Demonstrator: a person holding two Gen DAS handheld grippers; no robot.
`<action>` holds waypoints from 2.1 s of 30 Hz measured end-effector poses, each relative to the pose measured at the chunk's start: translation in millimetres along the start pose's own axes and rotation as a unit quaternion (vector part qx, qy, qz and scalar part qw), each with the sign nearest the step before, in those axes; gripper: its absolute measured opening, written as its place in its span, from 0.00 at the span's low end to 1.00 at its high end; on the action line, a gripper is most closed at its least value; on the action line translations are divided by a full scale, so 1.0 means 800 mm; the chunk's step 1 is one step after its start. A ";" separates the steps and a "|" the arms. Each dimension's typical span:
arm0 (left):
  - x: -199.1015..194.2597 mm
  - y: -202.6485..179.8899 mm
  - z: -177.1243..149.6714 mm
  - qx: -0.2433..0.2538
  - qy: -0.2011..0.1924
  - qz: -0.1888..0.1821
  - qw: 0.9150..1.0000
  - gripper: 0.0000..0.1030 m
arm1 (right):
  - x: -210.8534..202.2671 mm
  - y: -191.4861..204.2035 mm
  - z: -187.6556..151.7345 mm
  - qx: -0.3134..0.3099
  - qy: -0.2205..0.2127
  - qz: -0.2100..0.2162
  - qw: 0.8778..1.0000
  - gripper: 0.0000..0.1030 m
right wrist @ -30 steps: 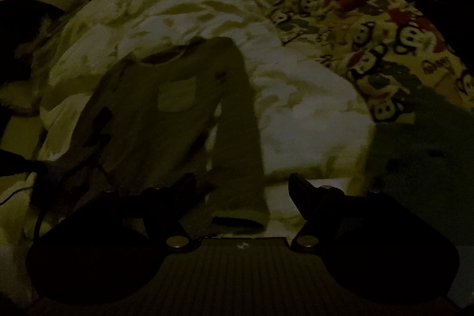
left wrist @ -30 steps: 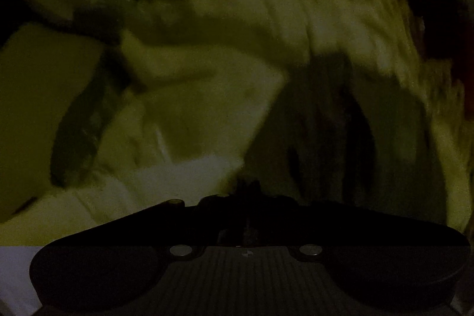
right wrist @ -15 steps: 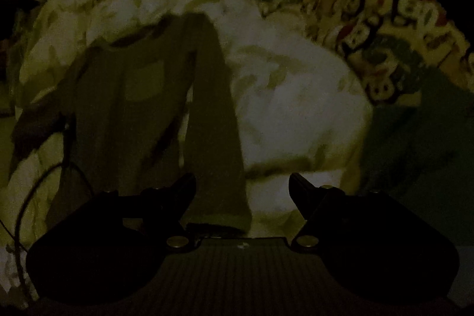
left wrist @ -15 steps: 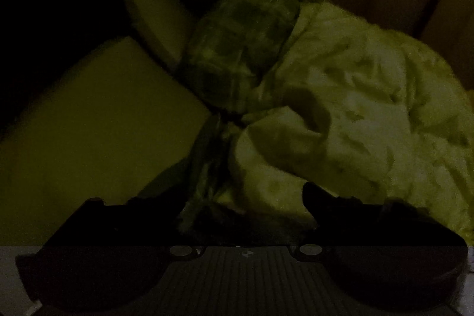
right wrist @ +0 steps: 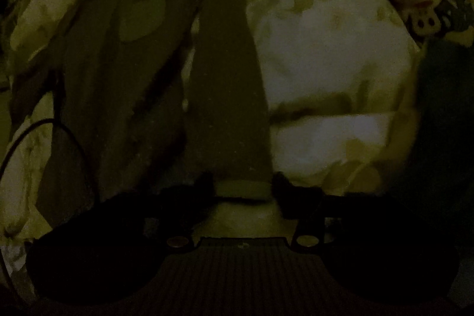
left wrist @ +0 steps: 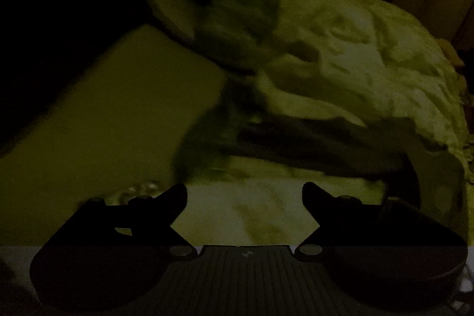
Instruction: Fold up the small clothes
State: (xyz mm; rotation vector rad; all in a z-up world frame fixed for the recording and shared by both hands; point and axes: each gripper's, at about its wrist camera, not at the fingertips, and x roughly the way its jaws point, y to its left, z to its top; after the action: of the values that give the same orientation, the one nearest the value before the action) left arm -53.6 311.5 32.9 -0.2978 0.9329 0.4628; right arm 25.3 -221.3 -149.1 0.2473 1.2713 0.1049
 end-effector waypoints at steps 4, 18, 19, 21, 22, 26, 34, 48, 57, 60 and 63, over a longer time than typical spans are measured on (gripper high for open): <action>-0.073 0.072 0.017 -0.002 -0.030 0.047 0.998 1.00 | -0.045 -0.005 0.000 -0.007 -0.035 0.030 0.999 0.11; -0.067 0.010 -0.025 0.032 0.017 -0.074 0.997 1.00 | -0.208 -0.123 0.096 -0.090 -0.159 -0.113 0.977 0.09; -0.057 -0.010 -0.031 0.031 0.026 -0.095 0.995 1.00 | -0.204 -0.130 0.106 -0.095 -0.160 -0.121 0.975 0.09; -0.033 -0.048 -0.044 0.034 0.052 -0.138 0.988 1.00 | -0.188 -0.141 0.130 -0.099 -0.158 -0.135 0.973 0.09; -0.024 -0.066 -0.048 0.042 0.063 -0.152 0.985 1.00 | -0.176 -0.144 0.142 -0.103 -0.155 -0.145 0.972 0.09; 0.004 -0.131 -0.064 0.089 0.076 -0.167 0.979 1.00 | -0.139 -0.156 0.166 -0.106 -0.143 -0.188 0.966 0.13; 0.025 -0.171 -0.091 0.167 0.069 -0.158 0.971 1.00 | -0.193 -0.112 0.112 -0.097 -0.248 -0.118 0.957 0.47; 0.120 -0.186 -0.138 0.183 0.139 -0.168 0.959 1.00 | -0.066 0.027 -0.061 -0.114 -0.076 0.070 0.988 0.61; 0.156 -0.189 -0.142 0.150 0.165 -0.173 0.959 1.00 | -0.015 0.026 -0.055 -0.005 -0.041 0.086 0.995 0.59; 0.157 -0.185 -0.141 0.120 0.170 -0.179 0.961 0.67 | 0.008 0.029 -0.054 0.034 -0.015 0.108 0.993 0.27; 0.134 -0.183 -0.133 0.100 0.153 -0.200 0.963 0.63 | 0.004 0.031 -0.051 0.062 -0.019 0.122 0.990 0.08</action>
State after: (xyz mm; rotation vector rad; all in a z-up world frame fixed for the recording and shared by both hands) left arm 0.1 165.5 -108.9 -0.3696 1.1789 -0.0535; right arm -11.3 -191.3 -157.6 0.5113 1.2063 0.2300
